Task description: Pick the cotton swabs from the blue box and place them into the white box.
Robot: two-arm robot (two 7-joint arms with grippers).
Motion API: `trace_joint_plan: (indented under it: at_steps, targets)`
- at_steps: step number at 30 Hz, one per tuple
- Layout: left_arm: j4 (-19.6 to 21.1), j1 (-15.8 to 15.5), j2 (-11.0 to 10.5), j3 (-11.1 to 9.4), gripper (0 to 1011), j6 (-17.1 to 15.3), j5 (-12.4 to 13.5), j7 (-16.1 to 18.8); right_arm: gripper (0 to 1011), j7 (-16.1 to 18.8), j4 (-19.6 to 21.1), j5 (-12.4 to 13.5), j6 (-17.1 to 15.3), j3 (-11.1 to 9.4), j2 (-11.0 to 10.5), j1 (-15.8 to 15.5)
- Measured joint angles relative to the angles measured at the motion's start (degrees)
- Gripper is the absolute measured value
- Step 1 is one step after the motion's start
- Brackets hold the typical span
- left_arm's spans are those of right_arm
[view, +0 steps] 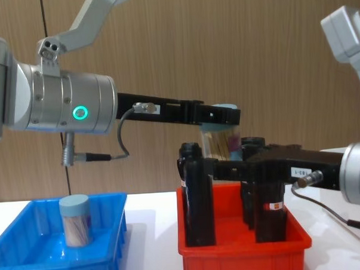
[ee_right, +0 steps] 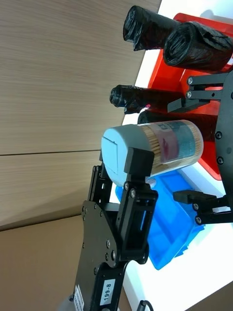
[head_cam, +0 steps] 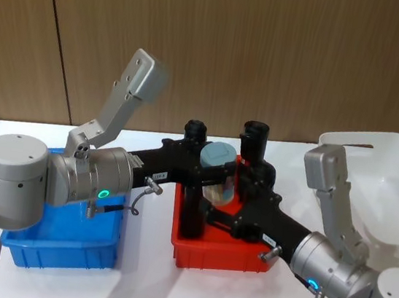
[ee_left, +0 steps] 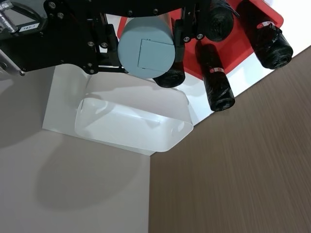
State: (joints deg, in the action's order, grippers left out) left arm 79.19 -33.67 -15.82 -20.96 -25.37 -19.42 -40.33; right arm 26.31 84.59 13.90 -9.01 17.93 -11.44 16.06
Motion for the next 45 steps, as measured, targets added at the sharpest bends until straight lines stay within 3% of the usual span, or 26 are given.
trace_joint_plan:
  at_steps: [17,31,37,45]
  targets:
    - [0.00,0.00,0.00,0.00,666,0.00,0.00,0.00,996,0.38,-3.44,-1.47,-0.17,0.71,1.54,2.83]
    - [0.00,0.00,0.00,0.01,666,0.00,0.01,0.03,630,0.46,-4.87,-2.13,-0.74,1.17,2.21,4.14]
    - [0.00,0.00,0.00,0.02,666,0.01,0.02,0.06,630,0.35,-4.95,-2.17,-0.85,1.23,2.25,4.30]
    - [0.00,0.00,0.00,-0.01,888,0.00,0.00,0.04,630,-0.07,-4.94,-2.06,-0.88,1.25,2.22,4.49]
